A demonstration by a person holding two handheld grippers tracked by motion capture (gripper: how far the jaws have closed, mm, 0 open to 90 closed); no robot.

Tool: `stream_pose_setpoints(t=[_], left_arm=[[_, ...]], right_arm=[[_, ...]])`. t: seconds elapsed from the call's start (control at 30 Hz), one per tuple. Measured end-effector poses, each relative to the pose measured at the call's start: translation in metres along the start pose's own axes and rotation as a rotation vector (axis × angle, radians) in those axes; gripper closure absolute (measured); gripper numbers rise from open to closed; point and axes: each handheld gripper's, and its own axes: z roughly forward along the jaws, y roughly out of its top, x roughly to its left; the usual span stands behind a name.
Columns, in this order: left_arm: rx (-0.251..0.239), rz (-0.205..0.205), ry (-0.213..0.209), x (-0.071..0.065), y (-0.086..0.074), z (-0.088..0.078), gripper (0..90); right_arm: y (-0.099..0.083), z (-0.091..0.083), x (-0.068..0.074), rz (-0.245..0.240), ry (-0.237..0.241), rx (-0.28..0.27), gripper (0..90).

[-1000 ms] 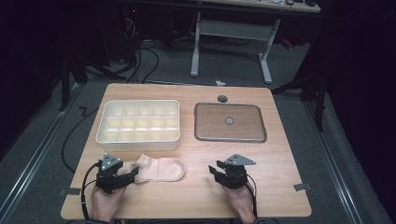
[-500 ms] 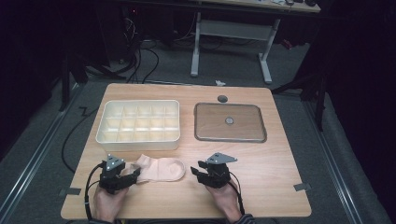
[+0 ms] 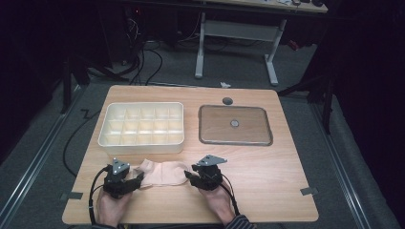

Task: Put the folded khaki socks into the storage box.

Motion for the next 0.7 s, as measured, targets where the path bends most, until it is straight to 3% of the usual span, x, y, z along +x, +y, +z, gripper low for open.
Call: stream_pose_setpoints(t=[0.1,0.43,0.57,0.7], left_arm=[[-0.004,0.014,-0.005,-0.0016,0.0,0.0002,45.9],[0.003,0.036,-0.052,-0.0053,0.0013,-0.0007,66.1],[0.002,0.027,-0.079,-0.0051,0.0013,-0.0004,75.9],[0.011,0.013,-0.1,-0.0038,0.0027,-0.0001,79.5]], right_arm=[[-0.0007,0.0059,0.0004,-0.008,-0.011,0.033,64.8],[-0.0022,0.0113,0.0013,-0.041,-0.002,0.067,78.1],[-0.0026,0.0123,0.002,-0.051,0.002,0.062,82.7],[-0.0024,0.011,0.0023,-0.066,0.006,0.067,86.1]])
